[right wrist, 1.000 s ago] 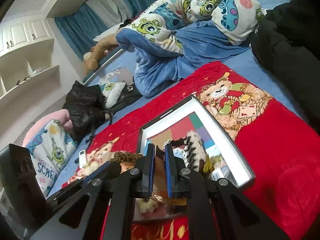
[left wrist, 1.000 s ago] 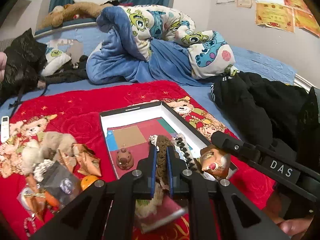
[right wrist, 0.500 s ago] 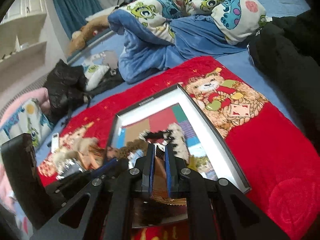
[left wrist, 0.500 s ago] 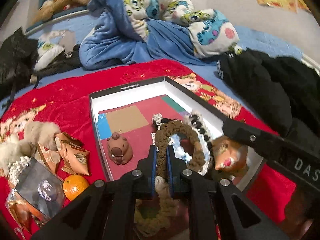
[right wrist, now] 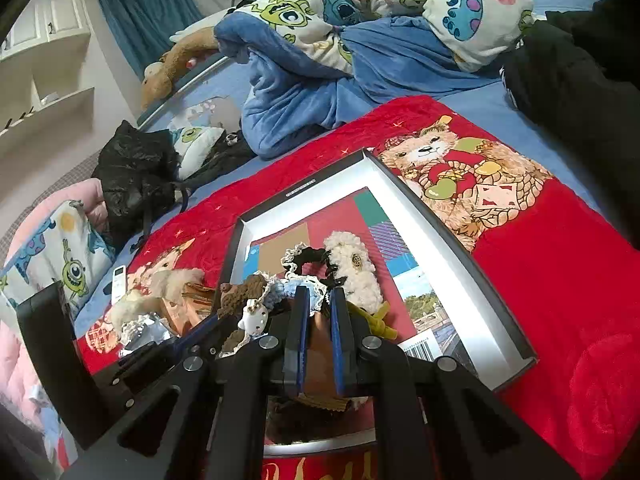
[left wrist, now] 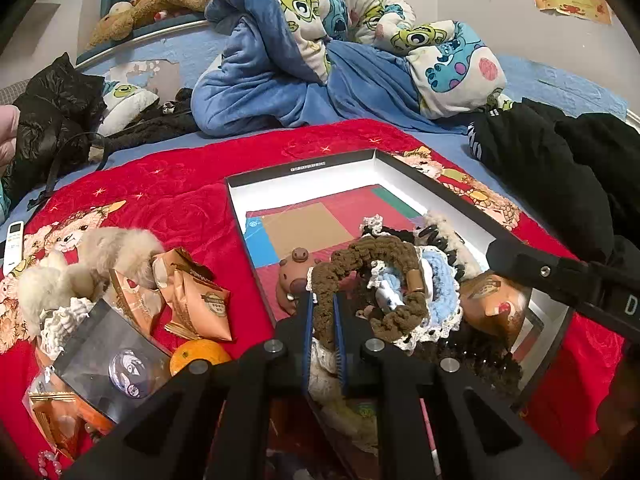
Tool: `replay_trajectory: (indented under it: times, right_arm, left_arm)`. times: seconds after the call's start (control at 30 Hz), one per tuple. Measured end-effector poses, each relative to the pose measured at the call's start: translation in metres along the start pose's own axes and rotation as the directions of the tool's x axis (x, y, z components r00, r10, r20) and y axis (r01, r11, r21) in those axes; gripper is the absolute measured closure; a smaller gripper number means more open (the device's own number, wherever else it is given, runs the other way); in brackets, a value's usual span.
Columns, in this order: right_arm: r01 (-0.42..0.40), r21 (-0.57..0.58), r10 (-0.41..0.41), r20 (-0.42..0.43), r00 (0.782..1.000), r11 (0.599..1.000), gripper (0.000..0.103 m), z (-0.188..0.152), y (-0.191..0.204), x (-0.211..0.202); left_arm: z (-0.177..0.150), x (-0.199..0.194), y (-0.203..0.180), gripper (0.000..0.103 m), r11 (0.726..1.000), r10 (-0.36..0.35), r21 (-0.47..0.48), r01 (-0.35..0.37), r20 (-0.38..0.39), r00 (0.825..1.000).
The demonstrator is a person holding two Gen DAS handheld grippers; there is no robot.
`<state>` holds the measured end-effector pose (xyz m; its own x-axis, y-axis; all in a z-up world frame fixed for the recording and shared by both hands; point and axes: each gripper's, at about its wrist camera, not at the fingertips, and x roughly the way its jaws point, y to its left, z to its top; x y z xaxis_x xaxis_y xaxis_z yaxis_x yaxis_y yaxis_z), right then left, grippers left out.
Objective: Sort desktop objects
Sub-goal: 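Lower brown scrunchie into box and open left gripper while right gripper releases tan packet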
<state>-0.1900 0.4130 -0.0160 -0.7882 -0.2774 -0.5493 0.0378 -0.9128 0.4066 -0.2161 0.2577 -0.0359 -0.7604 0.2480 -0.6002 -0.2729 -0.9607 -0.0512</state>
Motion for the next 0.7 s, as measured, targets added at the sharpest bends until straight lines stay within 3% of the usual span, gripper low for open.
replay_trajectory:
  times: [0.2,0.7]
  right_arm:
    - [0.024,0.004,-0.024,0.015,1.0,1.0,0.093,0.0019,-0.0022,-0.0035]
    - [0.041,-0.008,-0.041,0.027,0.999,0.999,0.093,0.0006,-0.0037,-0.0064]
  left_arm:
    - [-0.0013,0.004,0.0045,0.093,0.999,-0.021,-0.037,0.021,-0.008,1.0]
    - [-0.0045,0.0041,0.0002,0.093,0.999,-0.024,-0.026,0.024,-0.011,1.0]
